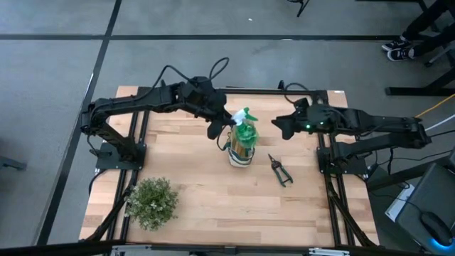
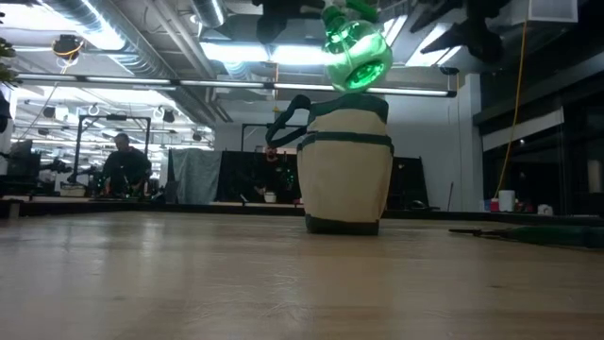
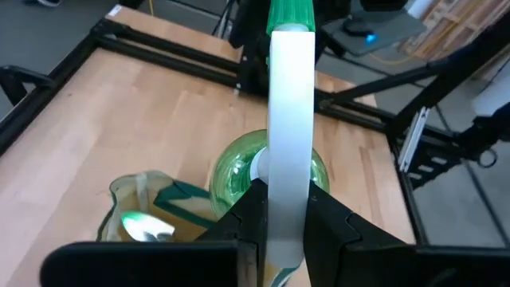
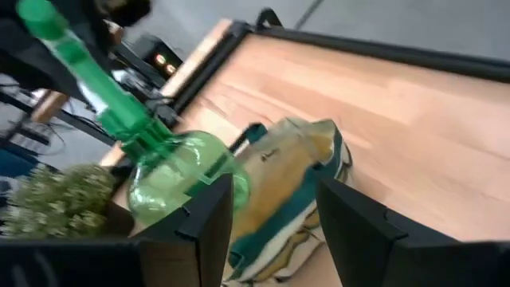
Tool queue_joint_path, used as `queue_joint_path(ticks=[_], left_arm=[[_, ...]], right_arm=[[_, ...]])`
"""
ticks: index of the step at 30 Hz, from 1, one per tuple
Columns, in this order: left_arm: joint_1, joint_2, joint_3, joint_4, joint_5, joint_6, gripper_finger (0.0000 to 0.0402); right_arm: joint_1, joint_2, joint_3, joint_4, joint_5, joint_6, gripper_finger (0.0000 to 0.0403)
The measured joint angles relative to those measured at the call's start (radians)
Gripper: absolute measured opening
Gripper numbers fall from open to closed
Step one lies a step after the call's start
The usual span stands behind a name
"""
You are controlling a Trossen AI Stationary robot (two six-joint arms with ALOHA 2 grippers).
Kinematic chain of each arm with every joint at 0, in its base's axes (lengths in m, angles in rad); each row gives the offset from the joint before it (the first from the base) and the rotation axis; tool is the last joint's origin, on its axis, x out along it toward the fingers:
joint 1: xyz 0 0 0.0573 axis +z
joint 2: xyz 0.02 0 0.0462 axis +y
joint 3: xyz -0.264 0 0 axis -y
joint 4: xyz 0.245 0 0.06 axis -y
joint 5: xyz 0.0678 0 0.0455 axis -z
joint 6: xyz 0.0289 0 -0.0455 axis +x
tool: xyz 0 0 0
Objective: Pick & Place Garden tools in Gardening bag
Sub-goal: Put the spray bottle into the gardening bag
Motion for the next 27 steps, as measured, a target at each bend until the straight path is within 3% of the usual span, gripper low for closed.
queue_joint_path(ticks=[10,21,27], left_arm=[[-0.029,0.045,-0.002,-0.042,-0.062,-0.021,0.0047],[-0.012,0.057,-0.002,-0.107,-0.114,-0.065,0.0047],[-0.005,0.089,-0.002,-0.110,-0.196,-0.029,0.0047]], right_arm=[[0.001,0.089,0.000,-0.033,-0.002,-0.009,0.0181],[0.002,0.126,0.000,-0.049,-0.087,0.028,0.0181],[0.002,0.127,0.000,-0.048,-0.086,0.037,0.0181]])
